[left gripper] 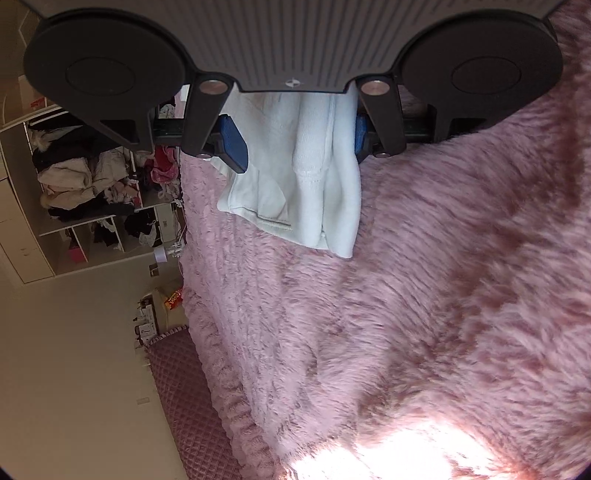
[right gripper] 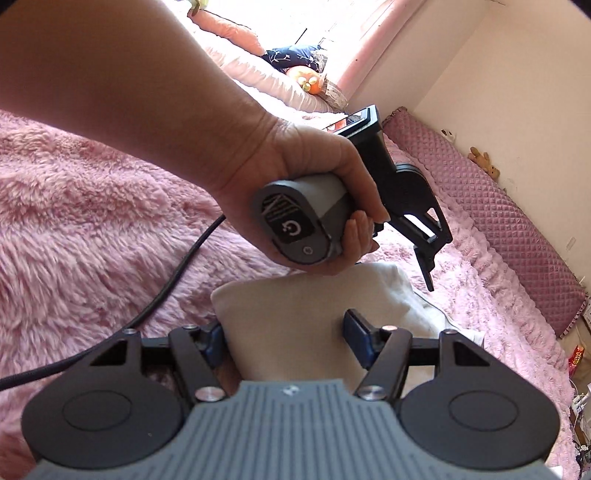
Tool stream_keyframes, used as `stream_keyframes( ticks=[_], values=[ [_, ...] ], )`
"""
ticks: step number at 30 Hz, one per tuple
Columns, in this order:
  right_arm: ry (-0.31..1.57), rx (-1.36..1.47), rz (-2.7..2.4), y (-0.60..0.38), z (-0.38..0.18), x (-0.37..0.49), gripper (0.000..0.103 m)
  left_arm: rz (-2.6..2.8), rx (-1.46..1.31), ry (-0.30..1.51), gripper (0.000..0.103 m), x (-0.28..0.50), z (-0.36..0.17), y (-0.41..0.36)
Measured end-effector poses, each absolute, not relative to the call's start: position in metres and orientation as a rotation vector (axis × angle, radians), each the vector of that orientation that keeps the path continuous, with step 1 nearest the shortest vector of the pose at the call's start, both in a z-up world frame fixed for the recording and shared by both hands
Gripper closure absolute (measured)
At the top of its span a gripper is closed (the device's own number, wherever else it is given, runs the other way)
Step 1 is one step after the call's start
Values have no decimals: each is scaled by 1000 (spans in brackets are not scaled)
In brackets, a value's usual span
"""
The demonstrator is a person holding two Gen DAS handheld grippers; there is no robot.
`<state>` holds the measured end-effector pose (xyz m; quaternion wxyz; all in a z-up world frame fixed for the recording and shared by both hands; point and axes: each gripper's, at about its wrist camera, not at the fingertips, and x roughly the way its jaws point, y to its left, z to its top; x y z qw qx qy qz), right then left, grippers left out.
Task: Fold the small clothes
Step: 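Grasp the shirt edge with both grippers, flip the bundle over, release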
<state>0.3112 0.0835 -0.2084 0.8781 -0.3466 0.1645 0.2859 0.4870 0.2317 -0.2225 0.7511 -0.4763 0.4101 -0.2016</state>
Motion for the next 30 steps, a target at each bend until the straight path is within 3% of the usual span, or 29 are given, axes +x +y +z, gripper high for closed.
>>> stream_keyframes(
  ticks=[7, 8, 9, 10, 12, 14, 20, 30],
  values=[
    [329, -710, 605, 81, -211, 313, 43, -431, -1086, 917, 37, 496, -228, 229],
    [329, -710, 604, 83, -211, 306, 44, -428, -1097, 920, 42, 496, -228, 230],
    [329, -710, 607, 83, -210, 306, 48, -427, -1101, 921, 50, 495, -228, 230],
    [327, -709, 609, 84, -211, 301, 61, -418, -1091, 929, 53, 496, -229, 231],
    [329, -706, 623, 85, -209, 294, 84, -391, -1056, 944, 78, 495, -228, 231],
    [326, -702, 616, 86, -207, 292, 96, -381, -1034, 936, 83, 491, -227, 231],
    [363, -598, 595, 76, -190, 297, 102, -368, -1047, 895, 86, 481, -209, 227],
    [333, -399, 481, 17, -134, 288, 103, -391, -981, 877, 86, 481, -138, 176]
  ],
)
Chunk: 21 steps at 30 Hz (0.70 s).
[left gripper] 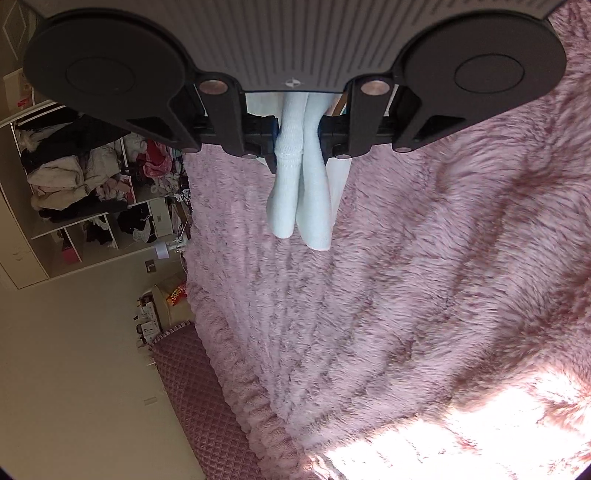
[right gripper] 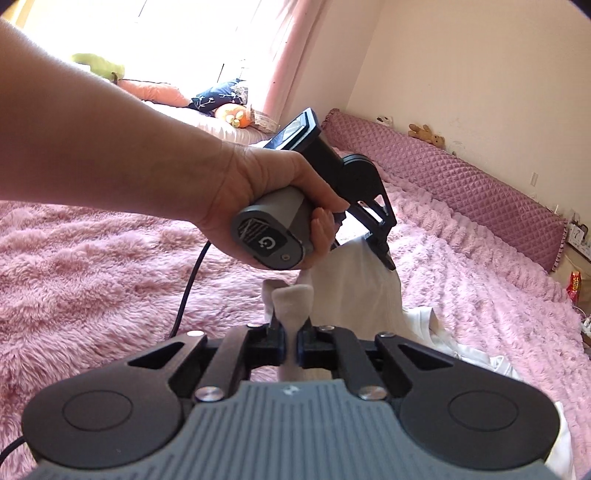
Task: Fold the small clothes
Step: 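Grasp the shirt edge with both grippers, flip the bundle over, release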
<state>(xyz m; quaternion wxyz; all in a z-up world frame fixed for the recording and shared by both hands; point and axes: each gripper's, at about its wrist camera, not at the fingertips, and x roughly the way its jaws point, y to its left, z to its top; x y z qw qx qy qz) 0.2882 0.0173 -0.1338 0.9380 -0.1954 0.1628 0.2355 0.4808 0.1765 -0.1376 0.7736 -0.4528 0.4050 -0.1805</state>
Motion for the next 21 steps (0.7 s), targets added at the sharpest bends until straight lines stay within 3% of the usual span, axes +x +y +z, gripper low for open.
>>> stream_keyframes(
  ticks=[9, 21],
  values=[
    [303, -293, 280, -81, -102, 284, 103, -477, -865, 886, 86, 488, -96, 66],
    [388, -48, 52, -236, -124, 274, 103, -585, -690, 880, 86, 485, -118, -89]
  ],
)
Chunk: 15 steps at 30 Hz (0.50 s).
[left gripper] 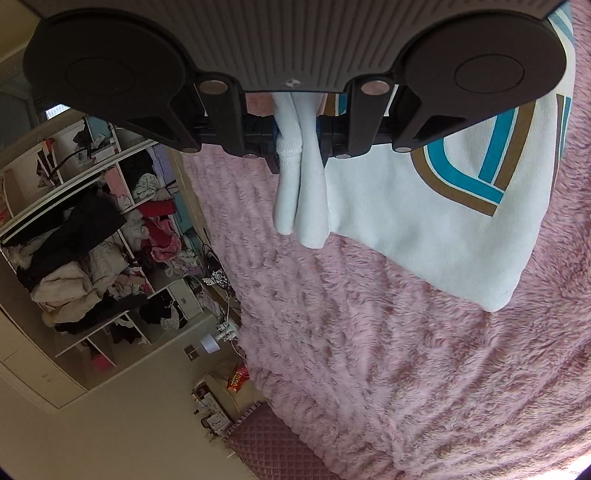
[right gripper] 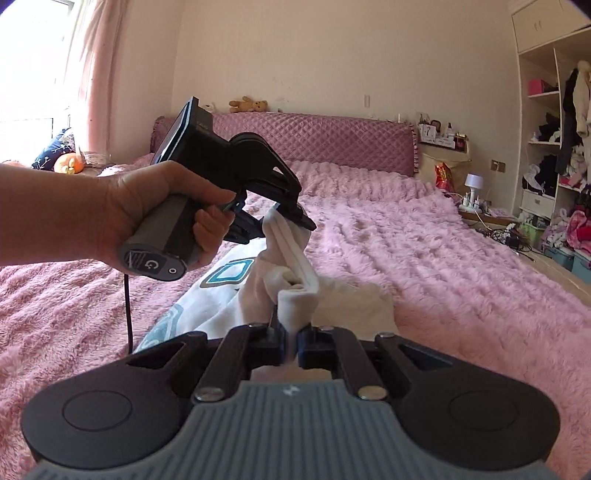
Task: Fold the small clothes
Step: 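Grasp the shirt edge with both grippers, flip the bundle over, release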
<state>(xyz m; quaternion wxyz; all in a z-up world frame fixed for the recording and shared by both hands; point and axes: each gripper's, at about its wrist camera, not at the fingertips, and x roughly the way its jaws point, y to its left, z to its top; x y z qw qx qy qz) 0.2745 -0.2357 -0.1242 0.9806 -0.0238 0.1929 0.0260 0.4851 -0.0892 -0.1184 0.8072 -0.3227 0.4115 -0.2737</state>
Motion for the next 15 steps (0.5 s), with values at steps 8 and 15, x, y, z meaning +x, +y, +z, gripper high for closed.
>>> stream_keyframes(
  ticks=[8, 15],
  values=[
    [458, 181, -18, -316, -166, 274, 103, -609, -557, 895, 86, 478, -132, -152],
    [472, 273, -58, -337, -186, 275, 103, -595, -483, 897, 86, 472, -137, -179]
  ],
)
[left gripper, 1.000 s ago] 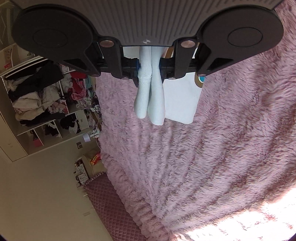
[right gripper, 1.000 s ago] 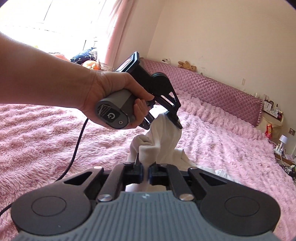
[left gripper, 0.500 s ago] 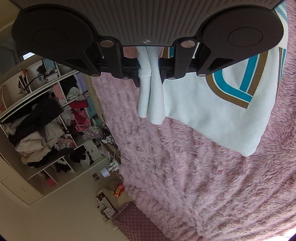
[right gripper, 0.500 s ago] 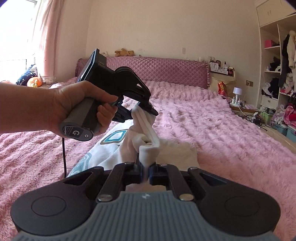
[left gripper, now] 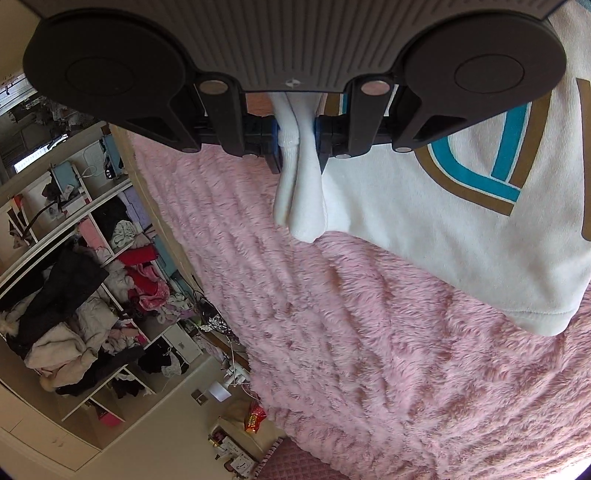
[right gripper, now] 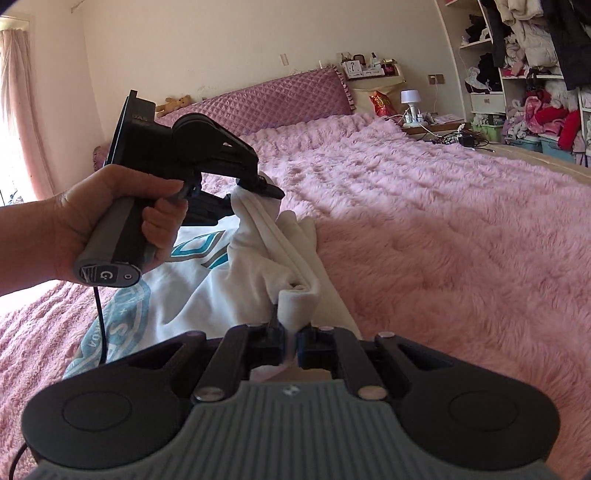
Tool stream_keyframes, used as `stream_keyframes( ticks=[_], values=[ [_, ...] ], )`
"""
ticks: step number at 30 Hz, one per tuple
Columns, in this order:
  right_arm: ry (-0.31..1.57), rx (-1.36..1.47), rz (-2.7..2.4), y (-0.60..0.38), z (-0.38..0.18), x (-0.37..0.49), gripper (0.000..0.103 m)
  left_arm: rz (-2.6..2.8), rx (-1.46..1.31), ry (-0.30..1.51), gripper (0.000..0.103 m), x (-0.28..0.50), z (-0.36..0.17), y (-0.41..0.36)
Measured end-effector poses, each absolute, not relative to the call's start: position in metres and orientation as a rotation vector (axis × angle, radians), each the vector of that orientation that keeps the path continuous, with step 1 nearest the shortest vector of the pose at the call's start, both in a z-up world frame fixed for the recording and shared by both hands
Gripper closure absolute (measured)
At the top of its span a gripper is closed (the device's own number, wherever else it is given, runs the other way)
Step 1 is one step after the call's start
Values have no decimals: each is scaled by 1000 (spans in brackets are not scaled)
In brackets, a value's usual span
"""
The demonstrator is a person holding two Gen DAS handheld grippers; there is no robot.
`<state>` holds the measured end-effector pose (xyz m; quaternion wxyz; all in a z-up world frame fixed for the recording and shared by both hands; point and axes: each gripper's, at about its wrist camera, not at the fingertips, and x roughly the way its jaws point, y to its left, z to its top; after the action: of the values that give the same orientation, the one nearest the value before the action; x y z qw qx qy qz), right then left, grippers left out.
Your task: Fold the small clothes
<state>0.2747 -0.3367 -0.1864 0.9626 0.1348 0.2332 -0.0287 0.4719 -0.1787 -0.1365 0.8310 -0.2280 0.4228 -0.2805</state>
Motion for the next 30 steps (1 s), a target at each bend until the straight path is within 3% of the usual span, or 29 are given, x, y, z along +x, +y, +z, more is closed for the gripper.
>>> stream_keyframes(
  ticks=[5, 6, 7, 9, 11, 19, 23, 30],
  values=[
    [486, 314, -77, -345, -194, 273, 102, -598, -394, 906, 84, 467, -137, -196],
    [494, 317, -94, -346, -196, 273, 99, -593, -361, 926, 79, 468, -138, -202],
    [496, 319, -109, -347, -198, 273, 89, -588, -341, 935, 77, 469, -138, -206],
    [488, 305, -136, -352, -199, 270, 87, -590, -346, 929, 71, 468, -132, -207],
    [489, 318, -154, -360, -196, 263, 79, -604, -344, 888, 70, 463, -119, -203],
    [462, 354, -109, -392, -170, 240, 77, -645, -142, 745, 63, 379, -67, -131],
    [404, 330, 7, -398, -150, 256, 68, -621, -93, 735, 54, 311, -80, -86],
    [457, 366, 120, -406, -127, 370, 57, -524, -263, 795, 54, 277, -126, -46]
  ],
)
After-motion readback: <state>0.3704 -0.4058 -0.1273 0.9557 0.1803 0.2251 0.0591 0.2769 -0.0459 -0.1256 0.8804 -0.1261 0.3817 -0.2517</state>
